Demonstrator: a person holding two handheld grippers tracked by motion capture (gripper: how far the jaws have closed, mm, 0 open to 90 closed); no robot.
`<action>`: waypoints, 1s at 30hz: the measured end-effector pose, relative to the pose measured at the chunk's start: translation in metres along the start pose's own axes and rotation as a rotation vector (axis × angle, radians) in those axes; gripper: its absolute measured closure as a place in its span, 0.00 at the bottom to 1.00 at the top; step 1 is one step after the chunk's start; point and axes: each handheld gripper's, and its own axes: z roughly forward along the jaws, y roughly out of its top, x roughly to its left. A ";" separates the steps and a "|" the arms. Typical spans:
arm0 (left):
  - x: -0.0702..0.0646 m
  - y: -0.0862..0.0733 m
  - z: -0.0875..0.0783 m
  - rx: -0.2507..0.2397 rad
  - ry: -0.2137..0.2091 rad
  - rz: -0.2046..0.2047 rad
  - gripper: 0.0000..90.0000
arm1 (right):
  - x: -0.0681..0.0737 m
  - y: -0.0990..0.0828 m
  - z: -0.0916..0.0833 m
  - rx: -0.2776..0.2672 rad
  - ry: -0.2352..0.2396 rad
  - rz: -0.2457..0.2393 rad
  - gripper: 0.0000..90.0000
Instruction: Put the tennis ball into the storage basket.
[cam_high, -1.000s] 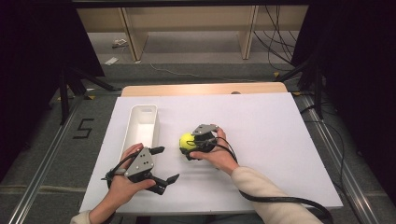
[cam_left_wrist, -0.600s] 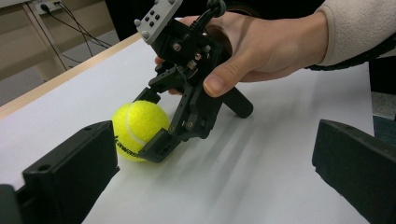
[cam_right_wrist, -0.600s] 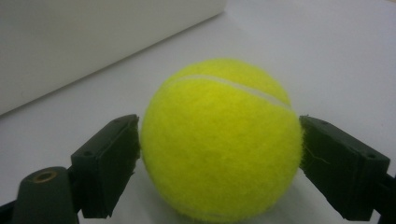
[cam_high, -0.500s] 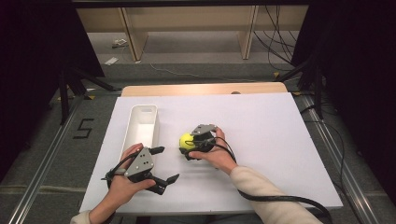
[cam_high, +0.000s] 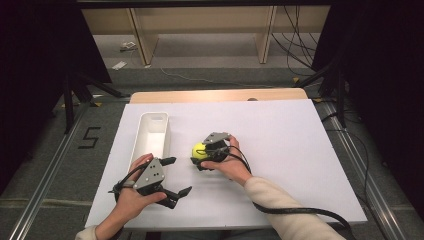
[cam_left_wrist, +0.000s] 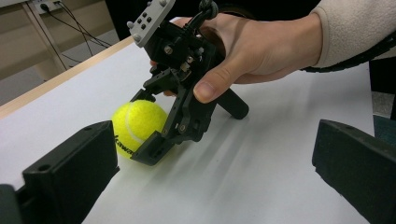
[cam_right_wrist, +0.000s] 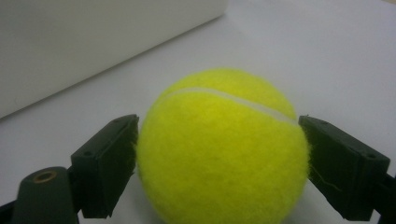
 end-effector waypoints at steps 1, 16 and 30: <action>0.000 0.000 0.000 0.000 0.000 0.001 0.00 | 0.000 0.000 0.000 -0.001 0.000 0.000 0.17; 0.000 0.000 0.000 0.000 0.000 -0.002 0.00 | 0.003 0.002 0.000 -0.007 -0.024 0.005 0.28; 0.000 0.000 -0.001 -0.004 0.002 -0.002 0.00 | 0.002 0.003 -0.004 -0.007 -0.033 0.009 0.29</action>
